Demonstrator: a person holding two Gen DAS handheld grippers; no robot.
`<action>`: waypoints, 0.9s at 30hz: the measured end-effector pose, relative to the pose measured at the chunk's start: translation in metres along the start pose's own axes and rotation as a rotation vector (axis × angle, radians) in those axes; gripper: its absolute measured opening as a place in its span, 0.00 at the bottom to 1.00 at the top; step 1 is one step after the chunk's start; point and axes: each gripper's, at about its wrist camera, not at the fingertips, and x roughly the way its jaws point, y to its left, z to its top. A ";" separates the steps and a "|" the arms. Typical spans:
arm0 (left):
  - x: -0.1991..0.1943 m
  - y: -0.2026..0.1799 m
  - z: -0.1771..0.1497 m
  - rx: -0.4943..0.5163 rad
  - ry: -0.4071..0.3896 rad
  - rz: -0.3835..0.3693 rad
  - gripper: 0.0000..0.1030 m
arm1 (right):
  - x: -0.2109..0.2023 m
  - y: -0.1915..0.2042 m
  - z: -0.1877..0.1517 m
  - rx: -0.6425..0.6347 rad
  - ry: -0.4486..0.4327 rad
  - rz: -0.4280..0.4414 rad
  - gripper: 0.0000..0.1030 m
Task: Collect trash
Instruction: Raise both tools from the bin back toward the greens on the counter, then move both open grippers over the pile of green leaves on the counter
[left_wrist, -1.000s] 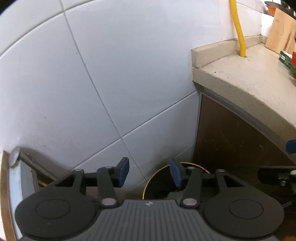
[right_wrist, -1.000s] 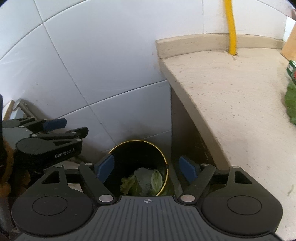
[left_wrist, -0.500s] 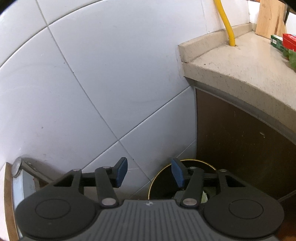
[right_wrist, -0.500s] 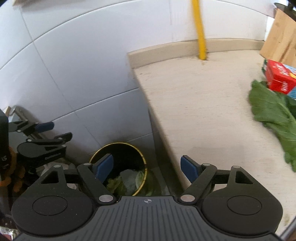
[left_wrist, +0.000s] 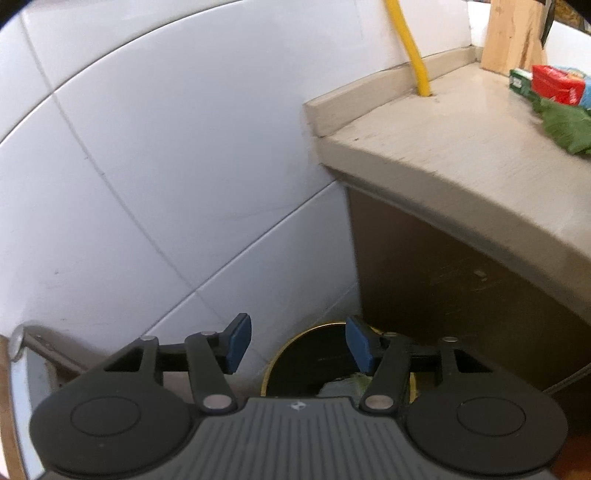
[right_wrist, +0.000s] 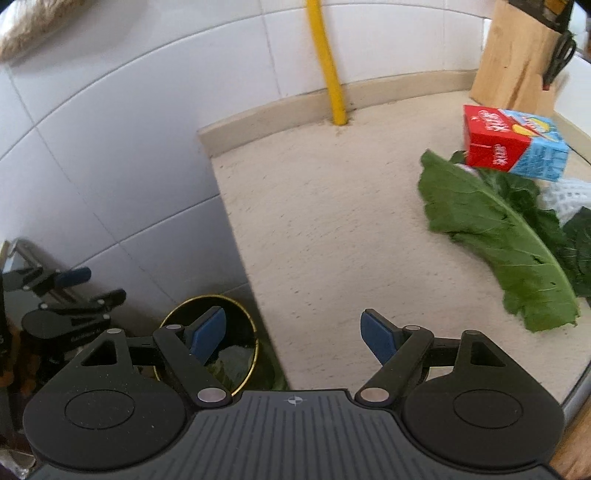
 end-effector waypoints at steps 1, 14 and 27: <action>-0.001 -0.003 0.003 -0.003 -0.002 -0.013 0.51 | -0.001 -0.002 0.001 0.006 -0.005 -0.001 0.83; -0.026 -0.056 0.052 0.093 -0.102 -0.129 0.57 | -0.036 -0.051 0.006 0.099 -0.101 -0.067 0.83; -0.043 -0.110 0.084 0.190 -0.147 -0.208 0.57 | -0.055 -0.097 -0.007 0.180 -0.146 -0.138 0.84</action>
